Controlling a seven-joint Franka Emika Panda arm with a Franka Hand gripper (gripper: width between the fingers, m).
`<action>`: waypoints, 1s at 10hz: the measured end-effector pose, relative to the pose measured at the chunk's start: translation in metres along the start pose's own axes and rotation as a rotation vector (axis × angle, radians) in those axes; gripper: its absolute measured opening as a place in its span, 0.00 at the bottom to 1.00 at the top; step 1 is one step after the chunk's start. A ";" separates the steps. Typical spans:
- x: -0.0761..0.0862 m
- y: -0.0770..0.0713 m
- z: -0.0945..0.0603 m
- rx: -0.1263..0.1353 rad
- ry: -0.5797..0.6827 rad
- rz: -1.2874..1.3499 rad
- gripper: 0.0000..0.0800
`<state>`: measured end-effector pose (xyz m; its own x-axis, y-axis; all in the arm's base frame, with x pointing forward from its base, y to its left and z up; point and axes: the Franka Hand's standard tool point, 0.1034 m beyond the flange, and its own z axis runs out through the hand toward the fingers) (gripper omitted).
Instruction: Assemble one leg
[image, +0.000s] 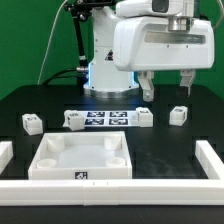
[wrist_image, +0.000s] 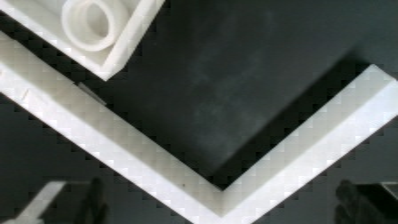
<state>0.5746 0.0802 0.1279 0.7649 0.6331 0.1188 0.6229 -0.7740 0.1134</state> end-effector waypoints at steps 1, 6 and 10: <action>0.000 0.000 0.000 0.000 0.000 0.000 0.81; -0.026 -0.007 0.018 -0.006 0.016 -0.475 0.81; -0.034 -0.005 0.021 0.010 -0.009 -0.493 0.81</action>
Offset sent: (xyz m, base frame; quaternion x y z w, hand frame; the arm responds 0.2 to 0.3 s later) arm -0.0354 -0.0025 -0.0174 -0.0375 0.0657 -0.3002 0.9509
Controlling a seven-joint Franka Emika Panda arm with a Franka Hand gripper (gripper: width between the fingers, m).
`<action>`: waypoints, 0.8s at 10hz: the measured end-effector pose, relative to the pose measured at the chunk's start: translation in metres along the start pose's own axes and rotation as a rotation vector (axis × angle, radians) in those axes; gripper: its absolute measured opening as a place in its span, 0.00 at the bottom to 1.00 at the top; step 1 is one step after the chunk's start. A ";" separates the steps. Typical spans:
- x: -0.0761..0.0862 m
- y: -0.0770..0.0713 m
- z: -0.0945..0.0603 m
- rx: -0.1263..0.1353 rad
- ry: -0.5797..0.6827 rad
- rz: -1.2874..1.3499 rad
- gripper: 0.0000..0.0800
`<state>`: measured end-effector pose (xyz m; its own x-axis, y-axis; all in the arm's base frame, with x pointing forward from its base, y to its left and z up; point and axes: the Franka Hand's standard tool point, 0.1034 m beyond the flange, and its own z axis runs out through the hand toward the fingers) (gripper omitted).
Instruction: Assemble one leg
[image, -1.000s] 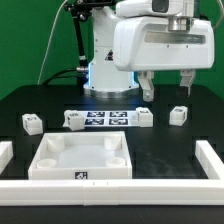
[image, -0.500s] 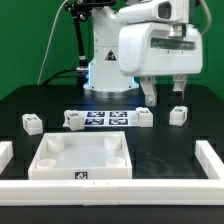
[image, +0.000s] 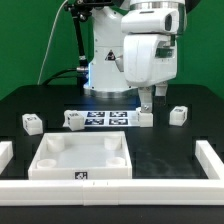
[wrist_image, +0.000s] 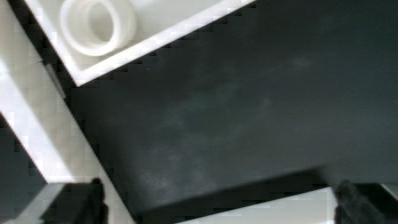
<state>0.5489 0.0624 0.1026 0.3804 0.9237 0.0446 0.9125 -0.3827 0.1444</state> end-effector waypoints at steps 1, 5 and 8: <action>0.000 0.000 0.000 0.000 0.000 0.000 0.81; -0.039 0.000 0.008 0.012 -0.057 -0.367 0.81; -0.076 0.003 0.019 0.029 -0.087 -0.427 0.81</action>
Offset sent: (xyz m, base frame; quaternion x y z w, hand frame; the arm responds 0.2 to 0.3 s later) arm -0.0146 -0.0360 -0.0034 -0.0074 -0.0020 -0.3001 0.9539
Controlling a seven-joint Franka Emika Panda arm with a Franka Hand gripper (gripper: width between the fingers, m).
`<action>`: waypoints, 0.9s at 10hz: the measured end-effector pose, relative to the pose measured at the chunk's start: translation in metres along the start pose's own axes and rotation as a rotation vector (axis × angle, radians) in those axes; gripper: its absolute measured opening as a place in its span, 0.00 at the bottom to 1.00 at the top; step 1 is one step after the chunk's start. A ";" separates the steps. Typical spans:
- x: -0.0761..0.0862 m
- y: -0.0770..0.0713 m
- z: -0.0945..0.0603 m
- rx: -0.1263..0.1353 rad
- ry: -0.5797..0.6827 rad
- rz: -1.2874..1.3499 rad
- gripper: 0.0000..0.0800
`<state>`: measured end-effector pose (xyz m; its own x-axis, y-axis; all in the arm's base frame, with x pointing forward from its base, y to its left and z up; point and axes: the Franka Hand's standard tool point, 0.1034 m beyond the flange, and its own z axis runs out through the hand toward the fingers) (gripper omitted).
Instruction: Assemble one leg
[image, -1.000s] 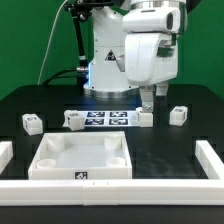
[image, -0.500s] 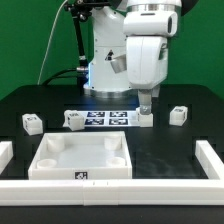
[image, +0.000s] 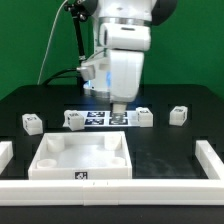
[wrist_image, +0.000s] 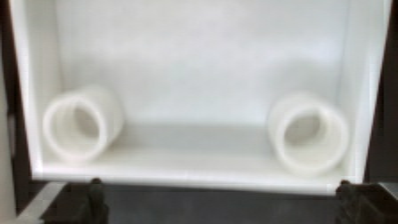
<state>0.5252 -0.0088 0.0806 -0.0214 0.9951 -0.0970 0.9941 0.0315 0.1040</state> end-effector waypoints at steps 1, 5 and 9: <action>0.003 0.000 0.000 0.000 0.001 -0.006 0.81; 0.000 -0.006 0.017 0.021 0.004 -0.002 0.81; -0.020 -0.032 0.036 0.042 0.016 0.008 0.81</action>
Offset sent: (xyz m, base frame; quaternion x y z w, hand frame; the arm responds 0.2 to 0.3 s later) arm 0.0234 0.0172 -0.0104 0.0351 -0.0295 0.0843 0.9954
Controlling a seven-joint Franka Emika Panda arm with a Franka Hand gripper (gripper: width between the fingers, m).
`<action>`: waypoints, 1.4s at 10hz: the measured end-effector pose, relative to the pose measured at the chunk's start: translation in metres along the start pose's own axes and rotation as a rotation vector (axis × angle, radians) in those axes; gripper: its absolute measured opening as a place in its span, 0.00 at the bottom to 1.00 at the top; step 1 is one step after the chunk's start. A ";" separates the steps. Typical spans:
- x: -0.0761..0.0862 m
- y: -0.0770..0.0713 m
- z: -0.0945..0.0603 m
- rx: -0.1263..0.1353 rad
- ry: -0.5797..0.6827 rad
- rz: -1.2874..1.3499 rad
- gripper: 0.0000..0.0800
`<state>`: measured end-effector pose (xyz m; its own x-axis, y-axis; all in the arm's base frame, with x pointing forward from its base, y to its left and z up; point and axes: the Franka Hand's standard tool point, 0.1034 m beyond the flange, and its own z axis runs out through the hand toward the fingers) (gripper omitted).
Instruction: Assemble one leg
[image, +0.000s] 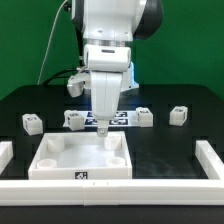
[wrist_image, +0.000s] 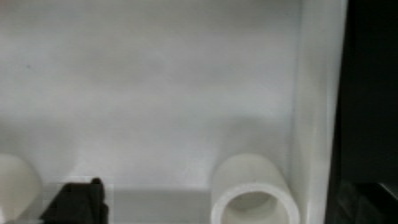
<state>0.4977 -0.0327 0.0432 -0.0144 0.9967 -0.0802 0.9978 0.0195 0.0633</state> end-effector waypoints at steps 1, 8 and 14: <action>-0.004 -0.003 0.004 0.007 0.000 0.006 0.81; -0.011 -0.017 0.025 0.050 0.005 0.027 0.69; -0.011 -0.017 0.025 0.051 0.005 0.027 0.07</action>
Offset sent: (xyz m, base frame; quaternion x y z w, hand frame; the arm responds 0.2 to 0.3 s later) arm -0.0041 -0.0043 -0.0173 0.0048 0.0228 -0.0026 0.9997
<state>0.4821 -0.0464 0.0179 0.0122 0.9972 -0.0739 0.9998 -0.0112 0.0143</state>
